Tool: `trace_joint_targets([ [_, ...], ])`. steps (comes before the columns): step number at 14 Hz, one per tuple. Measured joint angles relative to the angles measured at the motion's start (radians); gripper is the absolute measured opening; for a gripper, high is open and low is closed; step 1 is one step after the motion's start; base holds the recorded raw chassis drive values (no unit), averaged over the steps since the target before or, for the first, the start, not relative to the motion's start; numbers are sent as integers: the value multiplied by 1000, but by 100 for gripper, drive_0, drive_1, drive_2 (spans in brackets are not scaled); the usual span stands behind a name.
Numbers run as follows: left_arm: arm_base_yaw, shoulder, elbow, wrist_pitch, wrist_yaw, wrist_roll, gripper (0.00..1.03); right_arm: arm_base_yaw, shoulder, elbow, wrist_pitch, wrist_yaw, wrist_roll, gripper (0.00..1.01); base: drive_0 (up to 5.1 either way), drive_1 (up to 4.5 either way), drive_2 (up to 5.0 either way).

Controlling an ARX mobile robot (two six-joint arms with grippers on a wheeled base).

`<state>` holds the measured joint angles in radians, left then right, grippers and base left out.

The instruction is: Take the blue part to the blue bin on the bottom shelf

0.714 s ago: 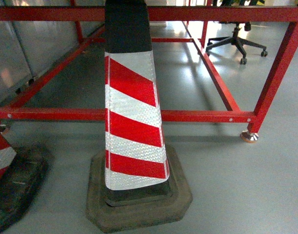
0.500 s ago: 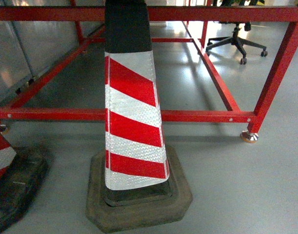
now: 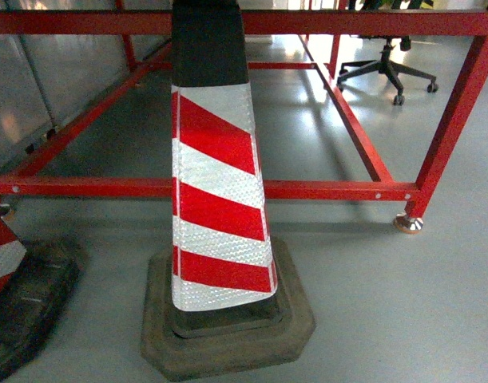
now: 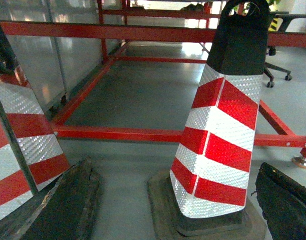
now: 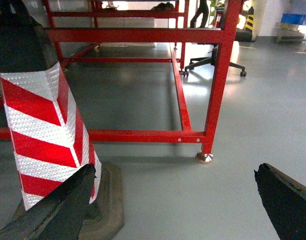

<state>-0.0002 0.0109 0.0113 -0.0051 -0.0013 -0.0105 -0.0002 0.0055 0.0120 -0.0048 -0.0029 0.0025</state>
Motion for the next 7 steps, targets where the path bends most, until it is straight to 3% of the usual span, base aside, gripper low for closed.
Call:
trace_joint_targets([
  [7, 0, 0, 0, 0, 0, 0, 98, 0, 0, 0, 0, 0, 0, 98, 0, 0, 0],
])
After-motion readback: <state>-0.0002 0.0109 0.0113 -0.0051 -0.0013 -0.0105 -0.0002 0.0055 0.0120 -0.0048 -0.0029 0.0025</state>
